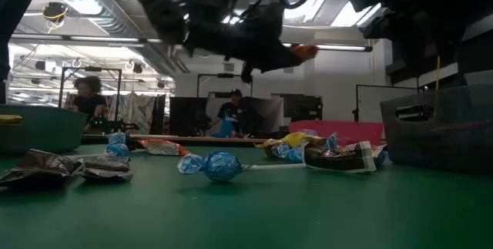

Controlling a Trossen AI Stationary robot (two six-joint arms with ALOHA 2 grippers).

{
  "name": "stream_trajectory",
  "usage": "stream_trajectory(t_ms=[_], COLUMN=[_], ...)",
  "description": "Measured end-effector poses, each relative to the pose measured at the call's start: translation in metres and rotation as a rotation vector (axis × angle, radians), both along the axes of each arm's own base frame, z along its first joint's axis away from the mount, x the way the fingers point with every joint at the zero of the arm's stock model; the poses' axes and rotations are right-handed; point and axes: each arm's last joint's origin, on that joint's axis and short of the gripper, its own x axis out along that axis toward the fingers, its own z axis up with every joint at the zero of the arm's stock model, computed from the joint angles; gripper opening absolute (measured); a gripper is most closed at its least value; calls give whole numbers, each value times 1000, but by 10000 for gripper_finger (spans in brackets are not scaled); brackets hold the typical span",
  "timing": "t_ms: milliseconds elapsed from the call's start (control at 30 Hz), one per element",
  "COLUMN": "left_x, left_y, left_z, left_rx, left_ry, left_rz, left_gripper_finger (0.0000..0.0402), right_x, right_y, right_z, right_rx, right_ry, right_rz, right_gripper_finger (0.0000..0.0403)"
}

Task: Sort candy
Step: Put the orange chocolate bar into the red bin

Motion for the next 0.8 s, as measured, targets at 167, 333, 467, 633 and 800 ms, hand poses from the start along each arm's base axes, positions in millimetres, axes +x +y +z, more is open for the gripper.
stream_trajectory(t_ms=[167,333,467,633,800], left_x=[14,19,27,43,50], left_y=[9,20,31,45,53], left_z=[22,31,17,-15,-36], left_rx=[85,149,139,116,45], left_ry=[99,91,117,168,181], left_rz=[73,93,86,89,112], left_gripper_finger=[0,0,0,0,0], right_x=[0,0,0,0,0], right_y=[0,0,0,0,0], right_z=[0,0,0,0,0], right_rx=[0,0,0,0,0], right_ry=[2,0,1,0,0], right_rz=[0,0,0,0,0], right_gripper_finger=[216,216,216,216,216])
